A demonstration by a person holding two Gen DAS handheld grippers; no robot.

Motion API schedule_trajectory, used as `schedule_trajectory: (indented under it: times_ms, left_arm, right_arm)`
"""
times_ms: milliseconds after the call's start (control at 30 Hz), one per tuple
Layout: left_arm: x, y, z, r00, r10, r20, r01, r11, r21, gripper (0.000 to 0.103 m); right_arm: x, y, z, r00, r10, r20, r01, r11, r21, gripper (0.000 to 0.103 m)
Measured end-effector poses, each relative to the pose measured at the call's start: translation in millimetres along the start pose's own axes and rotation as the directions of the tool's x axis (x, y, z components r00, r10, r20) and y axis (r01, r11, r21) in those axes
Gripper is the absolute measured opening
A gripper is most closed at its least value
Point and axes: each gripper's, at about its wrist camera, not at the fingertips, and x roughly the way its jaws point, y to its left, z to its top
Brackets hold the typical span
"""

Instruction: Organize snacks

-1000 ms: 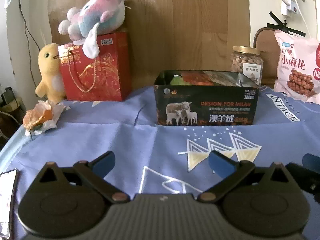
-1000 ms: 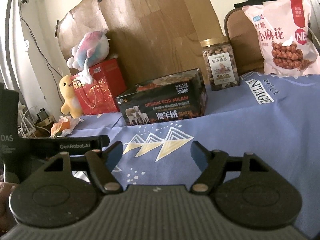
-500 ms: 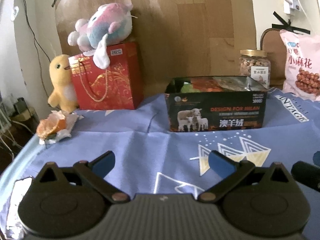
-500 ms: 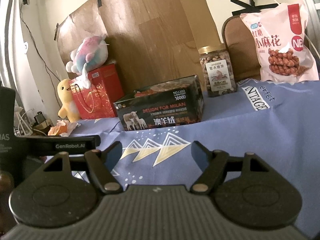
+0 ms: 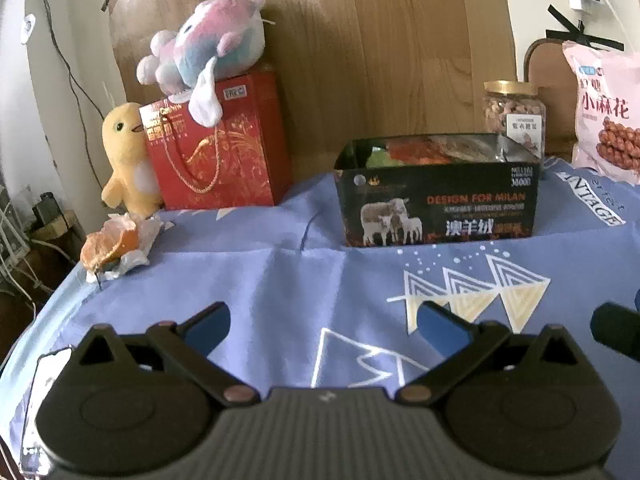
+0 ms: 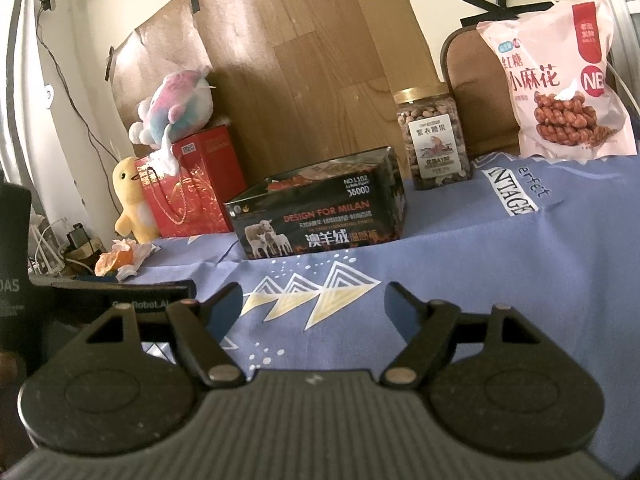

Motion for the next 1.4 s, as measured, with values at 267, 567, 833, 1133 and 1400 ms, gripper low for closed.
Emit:
schedule_trajectory:
  times_ms: [267,567,833,1133,1400]
  left_arm:
    - [7.0,2.0,-3.8,0.997,-0.038,-0.069,0.036,0.999,-0.020,0.103]
    - [6.8,5.2,-8.9,0.988,-0.129,-0.083,0.123,0.990,-0.073,0.103]
    - [0.1,3.6,-13.3,0.990,-0.137,-0.009,0.136,0.988,-0.074,0.103]
    - [-2.0,7.7,-13.0,0.979,-0.202,0.008,0.202,0.976,-0.084,0.103]
    - [2.1,10.1,-13.9,0.981,-0.189,-0.043,0.183,0.977,-0.109,0.103]
  right_arm:
    - [0.5,1.3,-0.4,1.000,0.001,-0.007,-0.001,1.000,0.002,0.081]
    - [1.2,3.3,-0.8,1.000,-0.023,0.008,0.023,1.000,-0.003,0.081]
    - [-2.5,4.7,-1.4,0.996,-0.071,0.054,0.072,0.997,-0.011,0.082]
    - [-6.1,5.6,0.2,0.993,-0.081,0.091,0.083,0.996,-0.017,0.086]
    - [-5.7,7.3,-0.3,0.993,-0.077,0.084,0.078,0.997,-0.011,0.086]
